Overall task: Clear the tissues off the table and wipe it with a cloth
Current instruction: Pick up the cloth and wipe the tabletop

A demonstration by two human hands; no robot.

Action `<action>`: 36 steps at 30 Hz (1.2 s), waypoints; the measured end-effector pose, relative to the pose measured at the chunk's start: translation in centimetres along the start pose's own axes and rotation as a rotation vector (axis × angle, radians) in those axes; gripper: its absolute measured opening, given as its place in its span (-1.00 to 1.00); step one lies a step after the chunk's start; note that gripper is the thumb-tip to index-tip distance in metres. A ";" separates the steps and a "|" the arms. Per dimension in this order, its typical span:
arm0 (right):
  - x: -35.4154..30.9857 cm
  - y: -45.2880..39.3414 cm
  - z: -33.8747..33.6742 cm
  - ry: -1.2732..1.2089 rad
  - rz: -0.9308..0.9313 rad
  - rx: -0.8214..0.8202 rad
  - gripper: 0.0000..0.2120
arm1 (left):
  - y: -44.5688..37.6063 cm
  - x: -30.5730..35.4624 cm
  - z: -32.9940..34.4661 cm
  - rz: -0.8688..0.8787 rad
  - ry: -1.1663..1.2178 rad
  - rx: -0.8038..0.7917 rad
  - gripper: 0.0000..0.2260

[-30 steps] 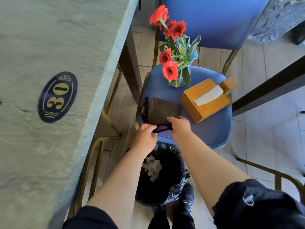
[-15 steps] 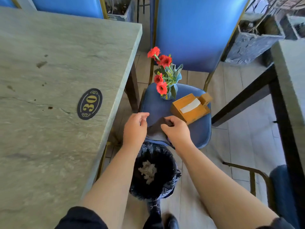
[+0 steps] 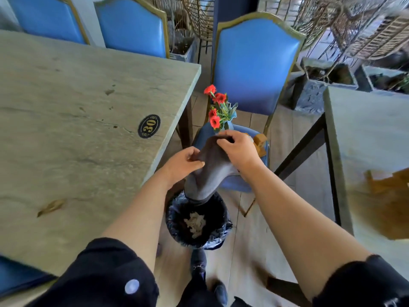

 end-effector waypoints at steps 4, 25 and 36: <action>-1.8 1.8 0.4 0.020 -0.107 0.012 -0.78 | 3.5 -0.1 -1.1 -0.021 -0.388 0.167 -0.82; -11.0 4.0 15.7 -0.185 -0.279 -0.149 -0.76 | 20.4 -0.6 -12.3 0.296 0.336 0.268 -0.90; -14.0 5.0 27.7 -0.332 -0.126 -0.226 -0.80 | 27.2 -3.4 -20.1 0.361 0.381 0.086 -0.76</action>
Point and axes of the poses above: each hand's wrist, its own y-axis away from the middle knuckle, its own z-axis out of the palm, x = y × z, the point moved 3 cm from there along -y, towards the middle knuckle, and after that the axes turned 13 degrees about -x, right-handed, at the moved point
